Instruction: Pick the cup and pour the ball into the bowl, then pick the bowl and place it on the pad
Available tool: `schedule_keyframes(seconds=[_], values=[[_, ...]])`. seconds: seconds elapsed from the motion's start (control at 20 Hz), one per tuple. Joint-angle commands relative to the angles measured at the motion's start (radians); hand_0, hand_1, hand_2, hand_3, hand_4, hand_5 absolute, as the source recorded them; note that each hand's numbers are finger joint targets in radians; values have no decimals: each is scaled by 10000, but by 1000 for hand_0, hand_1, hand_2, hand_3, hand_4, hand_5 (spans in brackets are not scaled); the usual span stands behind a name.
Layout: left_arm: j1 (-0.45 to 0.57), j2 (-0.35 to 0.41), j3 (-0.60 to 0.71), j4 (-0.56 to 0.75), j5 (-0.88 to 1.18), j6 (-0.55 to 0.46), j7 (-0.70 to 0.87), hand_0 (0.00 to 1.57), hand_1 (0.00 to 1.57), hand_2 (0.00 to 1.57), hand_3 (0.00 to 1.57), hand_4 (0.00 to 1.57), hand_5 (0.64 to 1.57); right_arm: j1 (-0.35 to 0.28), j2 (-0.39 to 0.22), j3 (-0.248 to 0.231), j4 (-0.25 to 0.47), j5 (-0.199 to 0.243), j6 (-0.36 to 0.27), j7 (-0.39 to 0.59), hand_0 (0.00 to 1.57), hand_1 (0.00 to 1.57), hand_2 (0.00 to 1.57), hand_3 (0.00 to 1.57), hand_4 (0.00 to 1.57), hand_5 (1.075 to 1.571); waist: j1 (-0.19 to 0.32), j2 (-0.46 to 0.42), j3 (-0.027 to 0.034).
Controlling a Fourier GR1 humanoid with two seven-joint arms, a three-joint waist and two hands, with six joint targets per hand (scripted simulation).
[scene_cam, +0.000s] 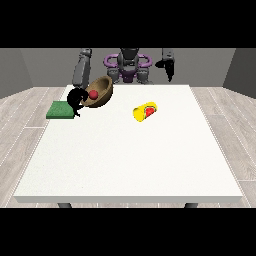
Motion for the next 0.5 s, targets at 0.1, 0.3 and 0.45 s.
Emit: schedule_keyframes(seconds=[0.1, 0.3, 0.45], values=[[352, -285, 207, 643, 9, 243, -327, 0, 0, 0, 0, 1155, 1358, -521, -1769, 76, -58, 123, -38, 1946, 1571, 1571, 1571, 1271, 918, 1496, -699, -505, 30], [305, 50, 729, 1008, 158, -102, -750, 0, 0, 0, 0, 1161, 1354, -342, -2072, 2, -155, -117, 303, 2079, 1571, 1571, 1571, 1113, 938, 1489, -907, -513, 33], [552, -251, 154, 302, -293, 6, -32, 0, 0, 0, 0, 1164, 1346, -342, -2253, 34, -27, -90, 93, 2162, 1571, 1571, 1571, 1113, 938, 1489, -578, -796, 36]])
